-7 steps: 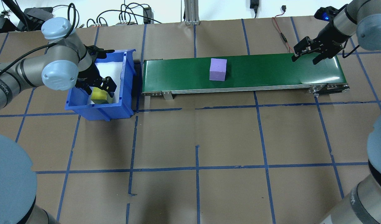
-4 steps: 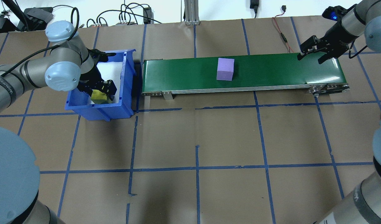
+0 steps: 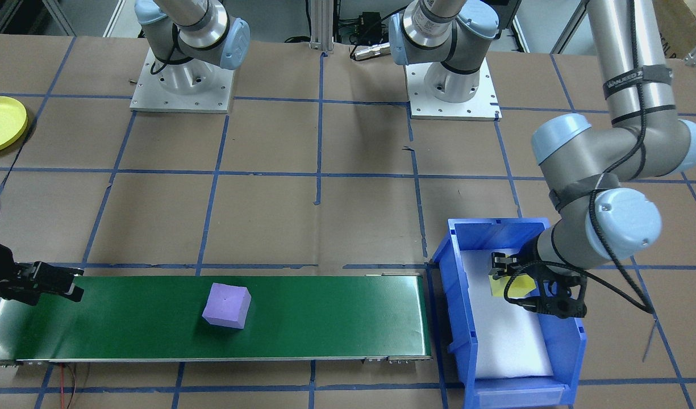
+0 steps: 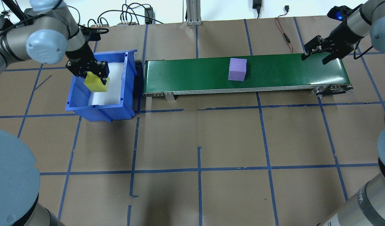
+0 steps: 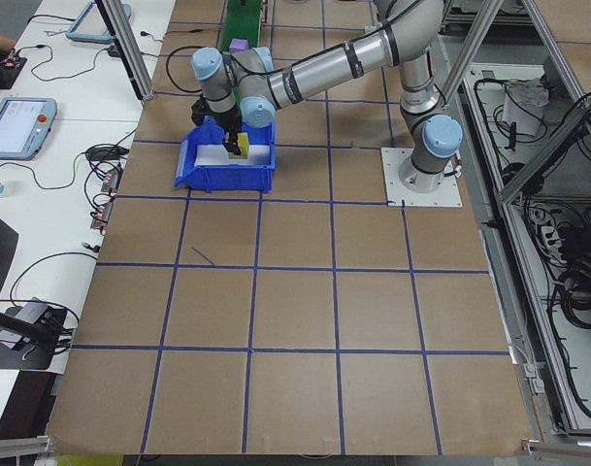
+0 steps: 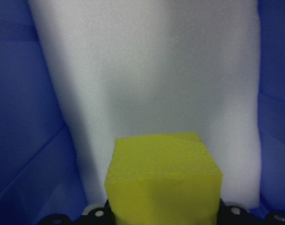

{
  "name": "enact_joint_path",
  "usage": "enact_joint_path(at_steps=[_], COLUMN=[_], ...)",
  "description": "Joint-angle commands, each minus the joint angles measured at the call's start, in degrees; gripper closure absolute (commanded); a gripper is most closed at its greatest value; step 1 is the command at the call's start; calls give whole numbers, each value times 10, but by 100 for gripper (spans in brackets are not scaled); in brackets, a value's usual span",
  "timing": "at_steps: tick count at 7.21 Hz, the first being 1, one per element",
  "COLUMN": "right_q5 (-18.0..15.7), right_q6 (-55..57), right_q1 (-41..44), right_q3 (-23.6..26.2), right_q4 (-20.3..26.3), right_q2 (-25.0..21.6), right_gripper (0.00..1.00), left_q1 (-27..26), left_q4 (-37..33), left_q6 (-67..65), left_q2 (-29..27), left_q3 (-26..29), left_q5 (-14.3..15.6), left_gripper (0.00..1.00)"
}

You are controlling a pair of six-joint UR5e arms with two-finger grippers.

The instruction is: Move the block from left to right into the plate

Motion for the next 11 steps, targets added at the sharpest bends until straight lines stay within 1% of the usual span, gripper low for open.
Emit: enact_joint_path(at_steps=[1, 2, 3, 4, 5, 6, 7, 8, 9, 10, 11], right_q5=[11, 11, 11, 11, 11, 11, 11, 11, 11, 11, 12], right_q6=[2, 2, 2, 2, 2, 2, 1, 1, 2, 2, 3], right_q1=[0, 0, 0, 0, 0, 0, 0, 0, 0, 0, 0], right_q3=[1, 2, 4, 7, 8, 8, 8, 8, 8, 8, 8], right_q4=[0, 0, 0, 0, 0, 0, 0, 0, 0, 0, 0], right_q2=[-1, -1, -1, -1, -1, -1, -1, -1, -1, -1, -1], right_gripper=[0, 0, 0, 0, 0, 0, 0, 0, 0, 0, 0], left_q1=[-52, -96, -126, -168, -203, -207, -207, -207, -207, -207, -207], left_q4=[-30, 15, 22, 54, 95, 145, 173, 189, 194, 194, 191], left_q6=[-87, -96, -97, -97, -127, -158, -159, -158, -162, -166, -176], left_q2=[24, 25, 18, -1, -31, -47, -51, -57, -65, -62, -49], left_q3=[66, 68, 64, 55, 49, 25, -4, -15, -8, -3, 8], left_q5=[-17, -21, -31, -30, -25, -24, -21, -11, -7, -5, -6], left_gripper=[49, 49, 49, 49, 49, 49, 48, 48, 28, 0, 0])
